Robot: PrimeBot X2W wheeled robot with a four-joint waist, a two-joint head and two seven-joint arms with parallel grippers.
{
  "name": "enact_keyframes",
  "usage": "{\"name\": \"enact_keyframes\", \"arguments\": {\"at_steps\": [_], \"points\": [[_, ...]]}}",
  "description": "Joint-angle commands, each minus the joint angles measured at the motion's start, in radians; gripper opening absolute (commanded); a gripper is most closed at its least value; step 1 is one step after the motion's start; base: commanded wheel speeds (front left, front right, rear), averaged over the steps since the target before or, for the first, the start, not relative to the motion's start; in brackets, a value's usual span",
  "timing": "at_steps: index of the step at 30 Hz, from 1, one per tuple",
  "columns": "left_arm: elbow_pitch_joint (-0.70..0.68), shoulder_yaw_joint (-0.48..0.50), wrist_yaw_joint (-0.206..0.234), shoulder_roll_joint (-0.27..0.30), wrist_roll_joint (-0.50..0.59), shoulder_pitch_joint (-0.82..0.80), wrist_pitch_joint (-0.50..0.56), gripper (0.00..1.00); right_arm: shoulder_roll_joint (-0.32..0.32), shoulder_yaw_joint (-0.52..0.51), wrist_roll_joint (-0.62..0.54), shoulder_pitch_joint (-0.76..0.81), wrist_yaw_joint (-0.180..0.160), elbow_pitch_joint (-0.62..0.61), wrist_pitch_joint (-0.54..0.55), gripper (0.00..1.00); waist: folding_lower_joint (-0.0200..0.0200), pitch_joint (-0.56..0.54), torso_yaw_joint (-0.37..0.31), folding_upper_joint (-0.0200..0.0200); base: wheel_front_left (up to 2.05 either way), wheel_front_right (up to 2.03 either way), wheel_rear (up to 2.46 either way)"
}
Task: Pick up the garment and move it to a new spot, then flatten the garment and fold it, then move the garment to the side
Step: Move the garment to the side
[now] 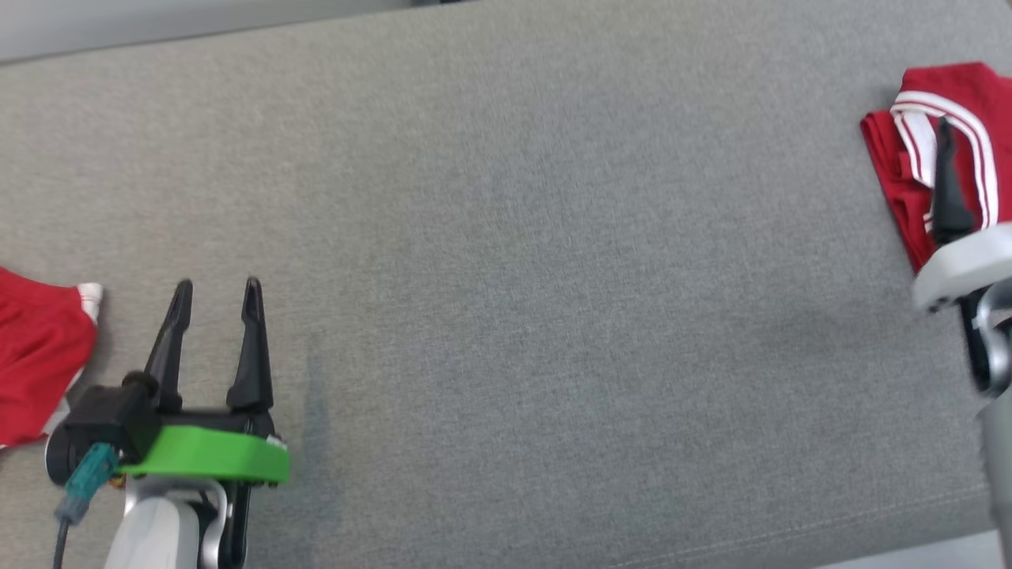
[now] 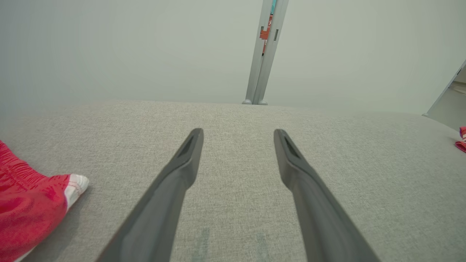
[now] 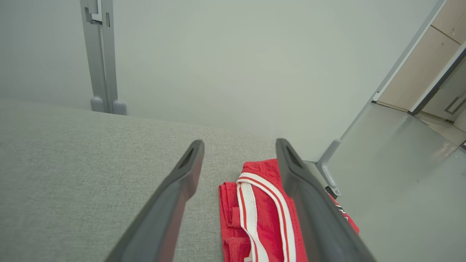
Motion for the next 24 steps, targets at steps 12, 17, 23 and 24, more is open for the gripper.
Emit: {"name": "enact_keyframes", "arguments": {"at_steps": [12,17,23,24], "points": [[0.038,0.071,-0.009,-0.057,0.016,0.147,-0.003,1.00,0.159,0.033,0.140,0.323,-0.002,-0.240,0.015,1.00,0.0000,-0.261,0.085,0.0000,0.00,0.00,0.00],[0.061,0.091,-0.010,-0.070,0.009,0.160,-0.003,1.00,0.173,0.056,0.152,0.397,-0.002,-0.261,0.041,1.00,0.0000,-0.277,0.096,0.0000,0.00,0.00,0.00],[0.087,0.113,-0.013,-0.076,0.020,0.163,-0.003,1.00,0.164,0.092,0.145,0.432,-0.002,-0.243,0.039,1.00,0.0000,-0.292,0.102,0.0000,0.00,0.00,0.00],[0.091,0.115,-0.014,-0.077,0.021,0.162,-0.003,1.00,0.164,0.098,0.149,0.436,-0.002,-0.240,0.043,1.00,0.0000,-0.293,0.103,0.0000,0.00,0.00,0.00]]}}
